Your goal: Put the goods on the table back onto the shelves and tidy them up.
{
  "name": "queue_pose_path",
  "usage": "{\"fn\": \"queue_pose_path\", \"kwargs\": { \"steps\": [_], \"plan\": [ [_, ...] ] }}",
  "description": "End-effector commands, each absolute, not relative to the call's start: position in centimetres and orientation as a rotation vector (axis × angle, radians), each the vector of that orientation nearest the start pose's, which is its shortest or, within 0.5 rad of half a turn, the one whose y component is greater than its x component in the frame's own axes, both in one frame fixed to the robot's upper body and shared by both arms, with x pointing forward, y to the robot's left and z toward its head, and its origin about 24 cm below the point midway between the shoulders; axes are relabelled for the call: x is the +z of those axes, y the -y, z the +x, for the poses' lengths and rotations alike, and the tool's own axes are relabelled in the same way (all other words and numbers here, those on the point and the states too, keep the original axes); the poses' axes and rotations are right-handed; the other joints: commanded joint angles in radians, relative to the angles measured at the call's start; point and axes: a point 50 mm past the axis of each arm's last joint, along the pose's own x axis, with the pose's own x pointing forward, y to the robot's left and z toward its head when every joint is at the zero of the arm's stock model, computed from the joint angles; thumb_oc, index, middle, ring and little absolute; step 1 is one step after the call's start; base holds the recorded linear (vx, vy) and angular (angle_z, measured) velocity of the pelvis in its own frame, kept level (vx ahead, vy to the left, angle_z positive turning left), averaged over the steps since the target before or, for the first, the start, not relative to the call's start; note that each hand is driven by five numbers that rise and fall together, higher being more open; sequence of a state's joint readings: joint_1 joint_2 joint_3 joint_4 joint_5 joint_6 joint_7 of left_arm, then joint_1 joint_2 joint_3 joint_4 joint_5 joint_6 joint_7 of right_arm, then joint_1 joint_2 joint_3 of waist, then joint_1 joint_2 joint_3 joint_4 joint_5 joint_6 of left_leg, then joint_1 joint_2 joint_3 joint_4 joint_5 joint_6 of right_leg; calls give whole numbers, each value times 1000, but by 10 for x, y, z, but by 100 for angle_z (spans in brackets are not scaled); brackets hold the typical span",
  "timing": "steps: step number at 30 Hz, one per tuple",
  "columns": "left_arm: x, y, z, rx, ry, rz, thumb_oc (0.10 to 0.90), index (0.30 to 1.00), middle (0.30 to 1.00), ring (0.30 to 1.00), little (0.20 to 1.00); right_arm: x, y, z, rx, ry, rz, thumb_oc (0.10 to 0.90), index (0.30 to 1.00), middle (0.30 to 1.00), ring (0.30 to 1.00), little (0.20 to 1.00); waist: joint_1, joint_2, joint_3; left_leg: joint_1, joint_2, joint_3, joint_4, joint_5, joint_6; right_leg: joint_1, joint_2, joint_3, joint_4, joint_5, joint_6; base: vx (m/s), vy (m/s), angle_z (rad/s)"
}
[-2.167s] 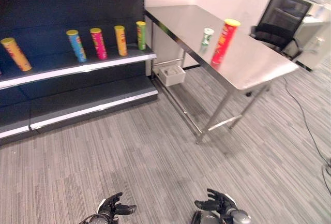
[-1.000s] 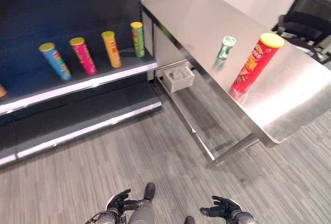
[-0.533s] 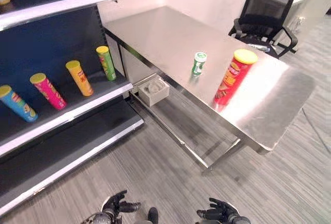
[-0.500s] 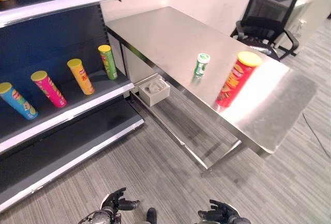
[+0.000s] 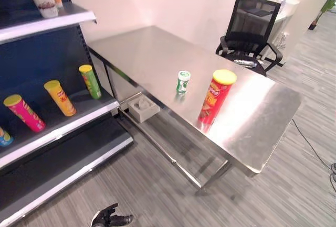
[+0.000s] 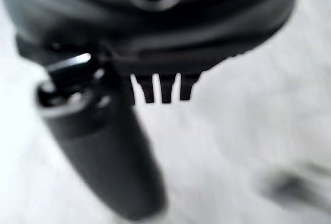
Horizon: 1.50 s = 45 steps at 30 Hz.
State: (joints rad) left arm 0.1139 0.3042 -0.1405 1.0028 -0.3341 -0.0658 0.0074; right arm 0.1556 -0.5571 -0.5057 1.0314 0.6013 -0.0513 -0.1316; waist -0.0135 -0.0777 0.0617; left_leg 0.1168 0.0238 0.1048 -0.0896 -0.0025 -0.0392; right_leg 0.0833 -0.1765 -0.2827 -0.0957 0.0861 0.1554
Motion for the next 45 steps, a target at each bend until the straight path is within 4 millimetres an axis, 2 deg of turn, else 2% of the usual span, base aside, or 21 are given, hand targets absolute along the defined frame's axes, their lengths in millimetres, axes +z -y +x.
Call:
{"fn": "queue_pose_path", "kwargs": {
  "steps": [1,2,3,4,5,6,7,8,9,11,12,16,17,21,22,26,28,29,33,38,45],
  "plan": [
    [-136,-245,134,210,-914,40,800,900,900,900,900,73,433,157,-969,61,-74,800,900,900,900,900,8,8,9,-40,4,-32,2,-6,-3,5,-8,36,8,7,56,56,-25,-42],
    [-136,-244,135,199,-913,49,800,900,900,900,900,98,430,164,-932,176,-113,800,900,900,900,900,7,9,5,-37,9,-28,2,-15,-6,6,-5,39,8,-1,56,25,-20,-52],
    [-136,-244,135,199,-913,50,800,900,900,900,900,98,430,164,-932,176,-113,800,900,900,900,900,8,9,5,-37,9,-28,2,-15,-7,6,-5,39,8,-1,56,43,-25,-42],
    [-136,-244,134,193,-920,57,800,900,900,900,900,119,429,172,-897,286,-97,800,900,900,900,900,7,8,2,-37,11,-27,2,-15,-9,6,-4,40,8,-3,55,9,-13,-7],
    [-136,-244,134,193,-919,56,800,900,900,900,900,119,429,172,-896,288,-96,800,900,900,900,900,7,9,3,-37,12,-27,2,-15,-10,6,-4,40,8,-3,55,22,-53,8],
    [-137,-243,134,155,-931,83,800,900,900,900,900,189,404,201,-652,571,-110,800,900,900,900,900,13,3,-1,-39,20,-22,2,-12,-21,3,3,38,8,-6,53,-7,-54,13],
    [-137,-242,132,143,-933,87,800,900,900,900,900,210,382,211,-512,671,-117,800,900,900,900,900,17,2,1,-41,22,-20,2,-3,-25,2,4,38,8,0,51,22,-64,5],
    [-137,-243,132,128,-936,97,800,900,900,900,900,222,372,218,-430,690,-153,800,900,900,900,900,23,0,-4,-38,26,-19,2,-9,-28,5,6,34,8,-7,52,9,-24,-3],
    [-137,-243,131,130,-935,94,800,900,900,900,900,223,371,219,-426,691,-153,800,900,900,900,900,21,2,-3,-38,26,-19,2,-9,-28,6,6,34,8,-7,52,26,-28,-9],
    [-141,-242,123,102,-968,103,800,900,900,900,900,252,340,239,-212,749,-183,800,900,900,900,900,39,-5,-8,-37,32,-15,2,-6,-34,9,10,31,8,-9,50,2,-29,2],
    [-142,-240,121,92,-975,102,800,900,900,900,900,257,334,244,-174,758,-179,800,900,900,900,900,44,-5,-10,-36,34,-15,2,-6,-36,12,11,28,8,-11,49,8,-18,7],
    [-143,-238,120,88,-978,97,800,900,900,900,900,260,332,249,-170,756,-175,800,900,900,900,900,44,-4,-10,-36,35,-16,2,-5,-38,14,12,24,8,-11,49,2,-7,17],
    [-147,-234,113,79,-1004,92,800,900,900,900,900,271,317,261,-82,807,-87,800,900,900,900,900,62,-6,-15,-37,37,-23,2,-5,-42,20,15,15,8,-16,45,4,-15,9],
    [-147,-234,113,80,-1004,91,800,900,900,900,900,272,317,261,-80,807,-87,800,900,900,900,900,60,-5,-15,-37,37,-24,2,-4,-42,20,15,14,8,-16,45,1,-2,9],
    [-148,-232,107,86,-1011,70,800,900,900,900,900,274,302,273,39,767,-100,800,900,900,900,900,82,-6,-16,-40,38,-36,2,1,-46,31,17,1,8,-22,39,0,0,0],
    [-149,-230,104,79,-1018,65,800,900,900,900,900,272,298,277,75,719,-147,800,900,900,900,900,84,-7,-17,-45,36,-43,2,4,-48,32,17,-7,8,-22,39,-4,0,12],
    [-150,-228,102,63,-1020,61,800,900,900,900,900,270,291,284,150,663,-175,800,900,900,900,900,93,-7,-15,-49,34,-50,2,8,-48,36,15,-18,8,-21,39,-6,1,6],
    [-150,-228,101,59,-1025,62,800,900,900,900,900,268,281,287,220,622,-219,800,900,900,900,900,97,-9,-14,-50,32,-54,2,11,-49,39,13,-25,8,-20,39,-11,4,7],
    [-151,-226,100,55,-1026,56,800,900,900,900,900,270,271,290,281,611,-224,800,900,900,900,900,99,-8,-15,-52,31,-61,2,12,-51,42,11,-34,8,-20,39,-3,9,8],
    [-151,-224,99,50,-1027,55,800,900,900,900,900,270,264,294,321,573,-310,800,900,900,900,900,105,-11,-16,-55,29,-66,2,13,-51,44,8,-42,8,-19,40,-1,2,1],
    [-151,-224,99,49,-1024,60,800,900,900,900,900,271,267,299,283,543,-408,800,900,900,900,900,112,-14,-14,-60,27,-76,2,16,-52,47,6,-52,8,-17,39,-4,8,8]
  ]
}}
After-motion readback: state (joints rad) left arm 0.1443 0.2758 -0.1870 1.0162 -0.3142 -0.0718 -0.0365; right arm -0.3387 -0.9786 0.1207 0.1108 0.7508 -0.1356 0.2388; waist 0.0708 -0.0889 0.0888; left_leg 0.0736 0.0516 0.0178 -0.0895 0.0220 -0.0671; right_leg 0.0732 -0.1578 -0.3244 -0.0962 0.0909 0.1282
